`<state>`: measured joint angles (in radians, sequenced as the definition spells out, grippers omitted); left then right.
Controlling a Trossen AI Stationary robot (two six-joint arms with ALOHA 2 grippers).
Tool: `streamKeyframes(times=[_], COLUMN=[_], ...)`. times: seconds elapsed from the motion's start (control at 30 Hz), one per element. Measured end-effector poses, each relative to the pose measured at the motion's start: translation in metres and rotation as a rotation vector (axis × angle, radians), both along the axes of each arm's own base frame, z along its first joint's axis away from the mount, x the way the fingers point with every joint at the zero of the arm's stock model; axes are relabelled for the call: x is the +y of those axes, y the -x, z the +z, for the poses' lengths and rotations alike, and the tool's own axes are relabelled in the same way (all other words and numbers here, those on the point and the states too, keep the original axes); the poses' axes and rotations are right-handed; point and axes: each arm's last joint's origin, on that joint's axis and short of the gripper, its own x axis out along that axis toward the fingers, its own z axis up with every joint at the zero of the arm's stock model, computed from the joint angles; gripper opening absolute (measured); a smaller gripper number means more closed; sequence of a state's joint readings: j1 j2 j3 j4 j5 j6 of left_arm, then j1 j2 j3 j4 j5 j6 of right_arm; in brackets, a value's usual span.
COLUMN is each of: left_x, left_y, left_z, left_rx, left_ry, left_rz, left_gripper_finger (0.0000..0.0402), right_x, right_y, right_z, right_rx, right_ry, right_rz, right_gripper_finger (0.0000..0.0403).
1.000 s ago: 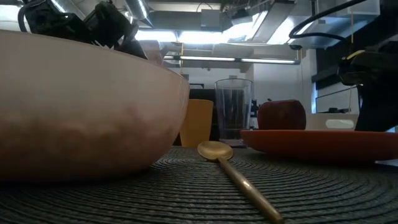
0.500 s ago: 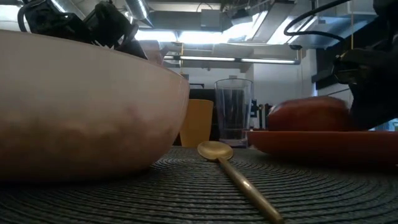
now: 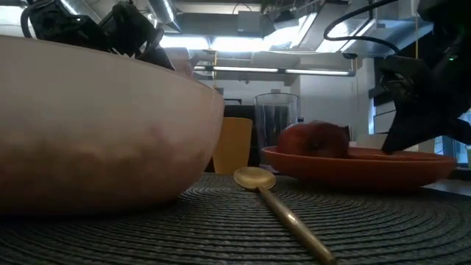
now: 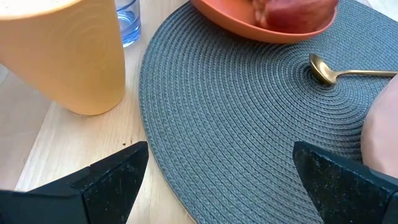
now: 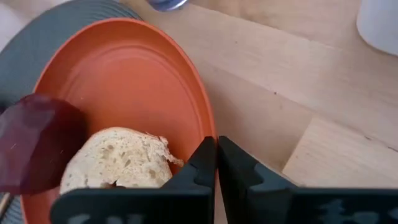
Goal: Arrange a breakfast setting
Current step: Adjust the red plate
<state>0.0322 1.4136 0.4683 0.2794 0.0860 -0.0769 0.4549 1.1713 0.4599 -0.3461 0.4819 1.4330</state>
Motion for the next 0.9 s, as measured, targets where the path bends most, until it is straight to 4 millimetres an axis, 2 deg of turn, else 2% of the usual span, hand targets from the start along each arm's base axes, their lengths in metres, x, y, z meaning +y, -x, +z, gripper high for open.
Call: streamKeyframes(times=[0.2, 0.37, 0.57, 0.9], left_x=[0.000, 0.000, 0.000, 0.000], left_y=[0.000, 0.000, 0.000, 0.000], left_z=[0.000, 0.000, 0.000, 0.000], left_rx=[0.000, -0.001, -0.001, 0.002], left_ry=[0.000, 0.000, 0.000, 0.003], left_rz=[0.000, 0.000, 0.000, 0.001], left_gripper_finger=[0.0396, 0.0396, 0.0396, 0.0396], right_x=[0.002, 0.005, -0.001, -0.006], right_y=[-0.004, -0.012, -0.022, -0.027], right_z=[-0.004, -0.012, -0.018, -0.016], right_rx=[-0.002, -0.006, -0.018, -0.046], right_ry=[-0.018, -0.028, -0.028, -0.007], right_rz=[0.002, -0.005, -0.047, -0.034], right_gripper_finger=[0.0017, 0.0009, 0.0016, 0.0023])
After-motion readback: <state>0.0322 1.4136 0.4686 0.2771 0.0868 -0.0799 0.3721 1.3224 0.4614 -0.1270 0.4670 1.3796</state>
